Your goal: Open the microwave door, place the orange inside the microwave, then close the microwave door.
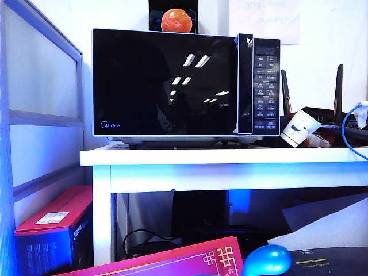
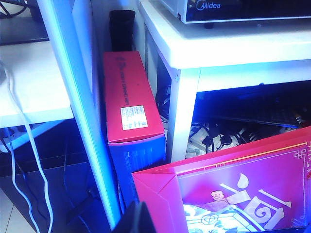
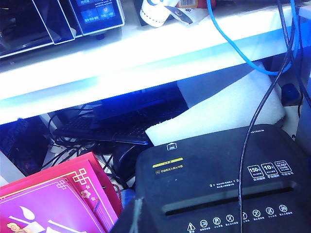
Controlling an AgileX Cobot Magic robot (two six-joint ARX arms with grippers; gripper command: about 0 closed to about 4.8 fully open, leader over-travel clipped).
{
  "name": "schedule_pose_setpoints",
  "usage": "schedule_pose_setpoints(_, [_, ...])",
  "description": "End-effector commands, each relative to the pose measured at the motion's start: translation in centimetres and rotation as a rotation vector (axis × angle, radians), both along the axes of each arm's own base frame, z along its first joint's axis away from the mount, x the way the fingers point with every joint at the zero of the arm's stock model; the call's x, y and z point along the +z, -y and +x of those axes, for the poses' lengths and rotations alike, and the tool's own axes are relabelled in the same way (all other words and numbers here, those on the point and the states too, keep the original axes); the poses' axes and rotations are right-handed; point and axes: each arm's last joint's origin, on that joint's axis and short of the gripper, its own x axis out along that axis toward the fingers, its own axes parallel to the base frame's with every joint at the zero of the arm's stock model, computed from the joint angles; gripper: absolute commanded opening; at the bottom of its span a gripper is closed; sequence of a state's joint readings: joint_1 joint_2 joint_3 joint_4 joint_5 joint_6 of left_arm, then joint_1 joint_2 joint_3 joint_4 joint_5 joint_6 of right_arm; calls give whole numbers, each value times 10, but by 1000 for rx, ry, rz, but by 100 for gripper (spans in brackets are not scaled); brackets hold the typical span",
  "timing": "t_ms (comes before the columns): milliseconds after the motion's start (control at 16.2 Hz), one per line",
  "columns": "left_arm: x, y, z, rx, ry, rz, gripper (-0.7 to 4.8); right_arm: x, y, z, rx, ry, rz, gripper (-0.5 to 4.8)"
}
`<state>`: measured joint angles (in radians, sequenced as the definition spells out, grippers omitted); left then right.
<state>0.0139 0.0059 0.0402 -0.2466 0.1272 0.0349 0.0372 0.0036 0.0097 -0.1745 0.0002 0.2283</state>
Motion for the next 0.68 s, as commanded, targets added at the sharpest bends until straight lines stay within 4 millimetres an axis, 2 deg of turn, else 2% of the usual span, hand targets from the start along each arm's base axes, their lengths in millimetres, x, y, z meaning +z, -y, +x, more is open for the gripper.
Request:
schedule_pose_setpoints(62, [-3, 0, 0, 7, -13, -6, -5, -2, 0, 0, -5, -2, 0, -5])
schedule_pose_setpoints(247, [-2, 0, 0, 10, -12, -23, -5, -2, 0, 0, -4, 4, 1, -5])
schedule_pose_setpoints(370, [7, -1, 2, 59, 70, -134, -5, 7, 0, 1, 1, 87, 20, -5])
schedule_pose_setpoints(432, [21, -2, 1, 97, 158, -186, -5, 13, -1, 1, 9, 130, 61, -5])
schedule_pose_setpoints(555, [62, -6, -8, 216, 363, -223, -4, 35, -2, -4, 50, 190, 85, -5])
schedule_pose_setpoints(617, [83, -8, -14, 279, 430, -211, -4, 51, -1, -8, 41, 241, 80, -5])
schedule_pose_setpoints(679, [113, -10, -15, 336, 502, -153, -4, 77, 0, -13, 10, 321, 63, -5])
